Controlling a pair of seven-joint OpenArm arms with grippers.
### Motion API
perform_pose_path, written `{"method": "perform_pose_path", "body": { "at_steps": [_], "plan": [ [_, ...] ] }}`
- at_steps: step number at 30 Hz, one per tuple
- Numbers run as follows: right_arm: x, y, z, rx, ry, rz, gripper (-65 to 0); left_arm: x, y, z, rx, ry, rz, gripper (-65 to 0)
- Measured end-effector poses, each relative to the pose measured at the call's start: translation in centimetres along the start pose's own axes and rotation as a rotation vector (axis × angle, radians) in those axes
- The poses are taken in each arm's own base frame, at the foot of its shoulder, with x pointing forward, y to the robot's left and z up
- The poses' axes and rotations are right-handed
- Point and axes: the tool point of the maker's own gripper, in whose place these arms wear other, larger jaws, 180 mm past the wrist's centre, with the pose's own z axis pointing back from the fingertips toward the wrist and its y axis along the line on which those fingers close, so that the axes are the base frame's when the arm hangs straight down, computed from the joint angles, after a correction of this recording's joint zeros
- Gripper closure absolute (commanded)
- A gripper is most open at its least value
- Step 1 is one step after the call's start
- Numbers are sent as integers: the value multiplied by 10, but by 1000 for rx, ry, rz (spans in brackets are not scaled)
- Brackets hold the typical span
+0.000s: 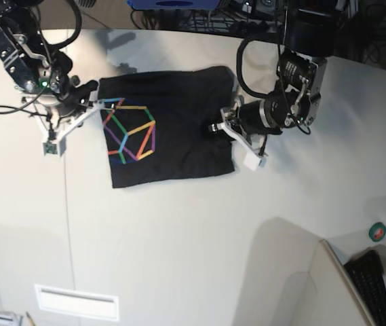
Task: Layout the t-shirt on the table in an organized manner, then fold the t-shirt properly
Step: 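Rotate the folded shirt with the left gripper, print edge toward the robot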
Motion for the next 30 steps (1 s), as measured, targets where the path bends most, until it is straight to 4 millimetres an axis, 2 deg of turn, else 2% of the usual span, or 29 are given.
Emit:
{"method": "perform_pose_path", "body": {
  "at_steps": [2, 6, 10, 12, 15, 18, 23, 30],
  "plan": [
    [2, -10, 4, -15, -8, -35, 0, 19, 11, 0, 61, 19, -54, 0],
    [17, -36, 12, -64, -51, -116, 0, 53, 14, 0, 210, 119, -369, 0],
    [27, -53, 15, -103, -81, -140, 0, 63, 2, -11, 338, 276, -793, 0],
    [20, -51, 15, -98, -65, -148, 0, 66, -9, -18, 398, 358, -1084, 0],
    [11, -51, 15, -97, -42, -152, 0, 61, -17, -24, 457, 444, -1435, 0],
    [10, -52, 15, -98, -40, -150, 0, 56, -27, -31, 427, 428, -1654, 0],
    [2, -53, 16, -104, -27, -148, 0, 44, -42, -41, 349, 340, -1755, 0],
    [1, -45, 15, -90, -25, -167, 0, 2, -95, -68, 186, 304, -1780, 0]
  ]
}}
